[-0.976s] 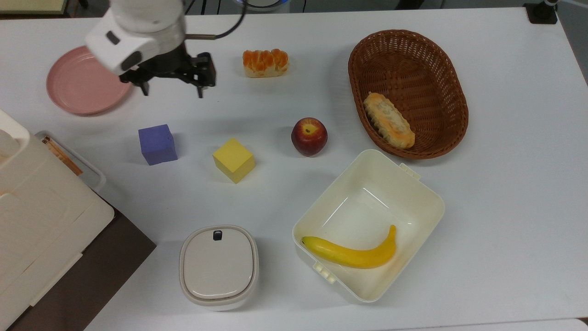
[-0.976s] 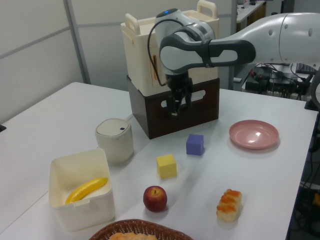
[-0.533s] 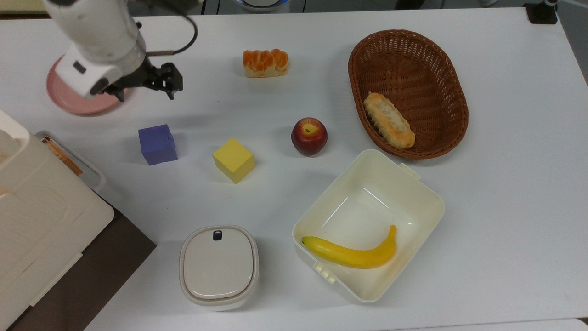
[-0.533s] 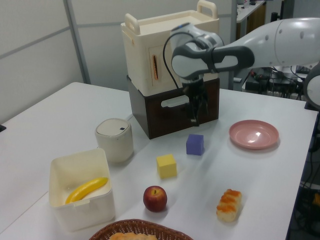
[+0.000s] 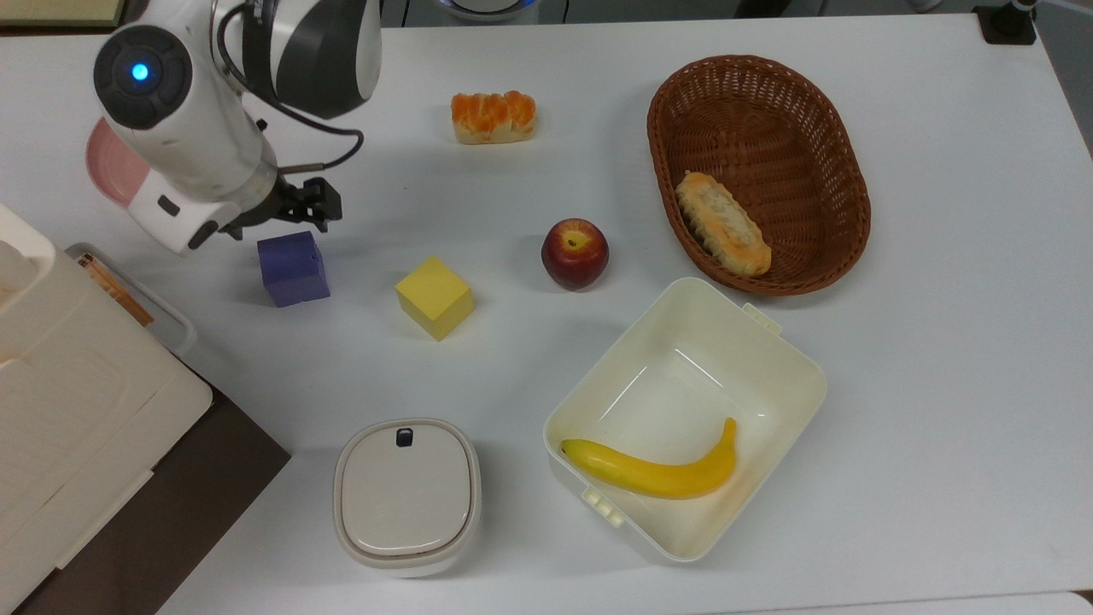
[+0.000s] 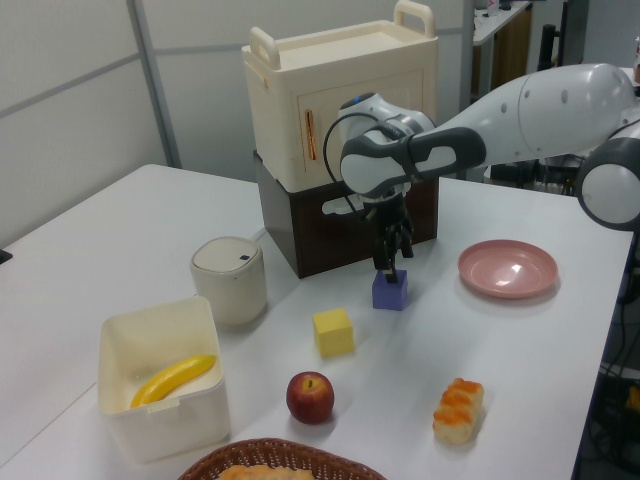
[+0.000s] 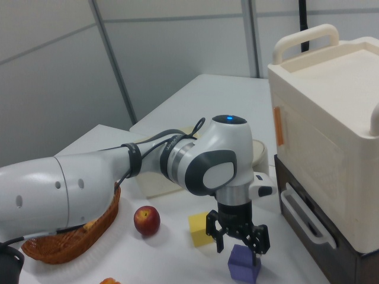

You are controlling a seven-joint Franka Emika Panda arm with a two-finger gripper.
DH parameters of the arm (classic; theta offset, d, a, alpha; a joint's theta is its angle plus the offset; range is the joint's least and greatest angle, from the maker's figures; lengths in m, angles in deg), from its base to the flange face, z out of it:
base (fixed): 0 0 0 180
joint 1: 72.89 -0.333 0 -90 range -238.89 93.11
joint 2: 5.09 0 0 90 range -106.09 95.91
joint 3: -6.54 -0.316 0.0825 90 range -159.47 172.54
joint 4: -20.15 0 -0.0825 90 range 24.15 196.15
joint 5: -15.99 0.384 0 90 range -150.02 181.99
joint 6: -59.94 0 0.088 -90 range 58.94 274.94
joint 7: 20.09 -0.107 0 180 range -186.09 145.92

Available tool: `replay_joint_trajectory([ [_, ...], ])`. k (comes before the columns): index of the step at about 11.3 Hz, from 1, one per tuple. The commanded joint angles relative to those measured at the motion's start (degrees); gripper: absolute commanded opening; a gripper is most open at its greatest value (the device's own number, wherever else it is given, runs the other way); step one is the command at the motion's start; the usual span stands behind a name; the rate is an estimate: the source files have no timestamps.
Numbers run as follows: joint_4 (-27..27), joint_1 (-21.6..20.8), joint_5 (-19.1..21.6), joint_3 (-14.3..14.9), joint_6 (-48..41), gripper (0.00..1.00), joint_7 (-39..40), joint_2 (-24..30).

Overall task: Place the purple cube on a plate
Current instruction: 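Lower the gripper onto the purple cube and close on it, then lift the purple cube and carry it over the pink plate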

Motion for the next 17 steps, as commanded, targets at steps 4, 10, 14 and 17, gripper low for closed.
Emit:
replay_joint_trajectory([
  [4, 2.30, -1.00, -0.14, 0.25, 8.20, 0.78, 0.72, -1.40],
  [10, 1.68, -0.83, -0.23, 0.34, 5.93, 0.05, 0.81, 4.56],
  [14, 2.99, -0.22, -0.23, 2.01, 3.55, 0.05, 2.20, 10.97],
  [17, 12.99, 4.61, -0.14, 1.92, 3.63, 0.06, 9.13, 19.93],
])
